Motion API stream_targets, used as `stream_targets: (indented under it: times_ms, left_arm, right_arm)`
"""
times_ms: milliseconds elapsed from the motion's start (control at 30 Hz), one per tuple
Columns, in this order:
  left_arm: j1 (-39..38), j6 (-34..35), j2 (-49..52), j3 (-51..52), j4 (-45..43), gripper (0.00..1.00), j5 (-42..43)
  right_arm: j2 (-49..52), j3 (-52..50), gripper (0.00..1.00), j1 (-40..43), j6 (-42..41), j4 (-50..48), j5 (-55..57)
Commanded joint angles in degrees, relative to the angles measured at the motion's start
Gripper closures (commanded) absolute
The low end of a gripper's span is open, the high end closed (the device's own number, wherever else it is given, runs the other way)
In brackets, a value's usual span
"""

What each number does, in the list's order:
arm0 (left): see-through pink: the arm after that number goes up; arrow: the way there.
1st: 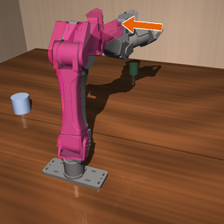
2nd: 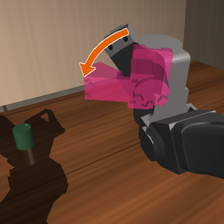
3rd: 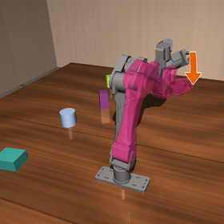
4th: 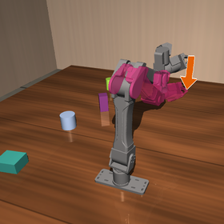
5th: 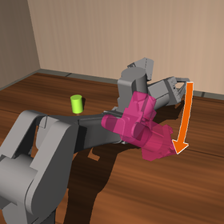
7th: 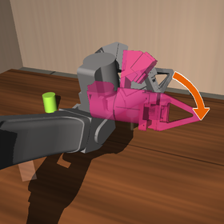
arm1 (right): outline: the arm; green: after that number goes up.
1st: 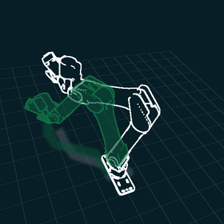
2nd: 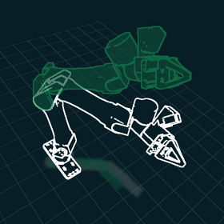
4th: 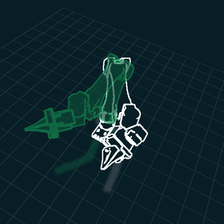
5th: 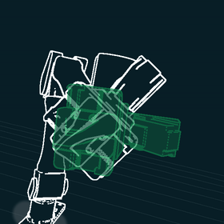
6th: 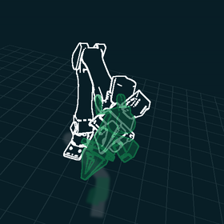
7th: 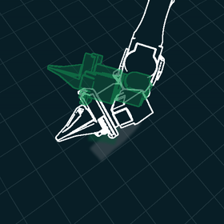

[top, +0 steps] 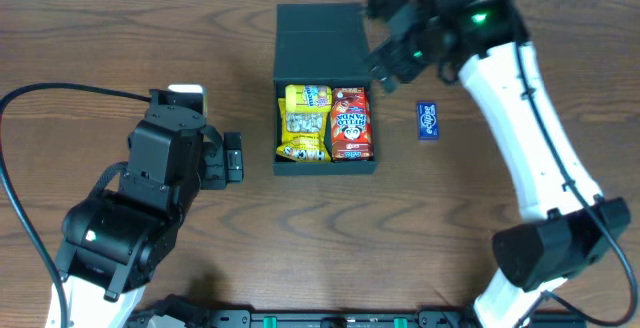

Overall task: Pack container
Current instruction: 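Release the bottle and move the right gripper to the Eclipse tin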

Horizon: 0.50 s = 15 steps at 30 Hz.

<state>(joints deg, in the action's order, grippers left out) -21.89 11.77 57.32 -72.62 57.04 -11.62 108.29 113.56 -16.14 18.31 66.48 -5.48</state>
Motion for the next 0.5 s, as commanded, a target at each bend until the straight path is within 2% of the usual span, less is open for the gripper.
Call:
stream_targets:
  times_ms: [0,200,467]
  left_arm:
    - [0.13,-0.63,0.00,-1.14,0.17,0.05,-0.83]
    - [0.13,-0.63,0.00,-1.14,0.17,0.05,-0.81]
    - [0.13,-0.63,0.00,-1.14,0.17,0.05,-0.81]
  right_arm:
    - [3.52,0.59,0.01,2.82,-9.20,0.61,4.52]
    - [10.51,0.59,0.03,6.25,-20.87,1.51,5.64]
    - [19.67,0.52,0.10,6.71,-24.65,2.71,5.01]
